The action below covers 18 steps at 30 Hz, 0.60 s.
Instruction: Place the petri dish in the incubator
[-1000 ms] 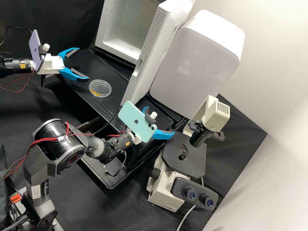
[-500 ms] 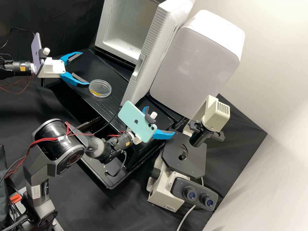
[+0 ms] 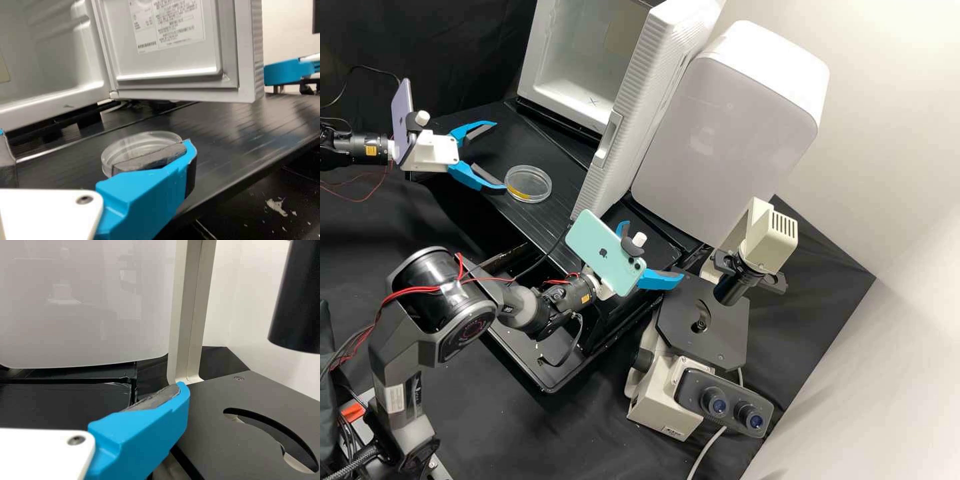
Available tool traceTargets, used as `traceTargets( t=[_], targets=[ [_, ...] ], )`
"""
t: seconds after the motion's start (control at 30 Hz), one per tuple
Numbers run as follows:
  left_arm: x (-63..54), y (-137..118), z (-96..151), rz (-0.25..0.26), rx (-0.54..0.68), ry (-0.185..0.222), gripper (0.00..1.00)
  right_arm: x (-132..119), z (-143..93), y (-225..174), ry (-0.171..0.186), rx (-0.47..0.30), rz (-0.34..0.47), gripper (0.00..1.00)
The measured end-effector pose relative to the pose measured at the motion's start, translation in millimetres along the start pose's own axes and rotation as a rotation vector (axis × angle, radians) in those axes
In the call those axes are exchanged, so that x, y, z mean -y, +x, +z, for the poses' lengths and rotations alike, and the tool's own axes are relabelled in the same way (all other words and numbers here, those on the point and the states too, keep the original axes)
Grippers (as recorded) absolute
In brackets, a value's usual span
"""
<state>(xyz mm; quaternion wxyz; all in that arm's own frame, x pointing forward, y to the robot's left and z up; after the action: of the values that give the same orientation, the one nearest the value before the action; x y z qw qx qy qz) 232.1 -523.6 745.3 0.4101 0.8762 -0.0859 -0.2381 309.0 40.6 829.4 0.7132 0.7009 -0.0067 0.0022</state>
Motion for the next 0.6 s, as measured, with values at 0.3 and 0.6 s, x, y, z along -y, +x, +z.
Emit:
traceTargets(
  t=[0.3,0.6],
  targets=[
    [7.9,9.7,1.1,-0.042,0.009,-0.008,1.0,0.0,0.0,0.0,0.0,0.0,0.0,1.0],
    [12.8,19.9,0.1,-0.075,0.032,-0.091,1.0,0.0,0.0,0.0,0.0,0.0,0.0,1.0]
  ],
)
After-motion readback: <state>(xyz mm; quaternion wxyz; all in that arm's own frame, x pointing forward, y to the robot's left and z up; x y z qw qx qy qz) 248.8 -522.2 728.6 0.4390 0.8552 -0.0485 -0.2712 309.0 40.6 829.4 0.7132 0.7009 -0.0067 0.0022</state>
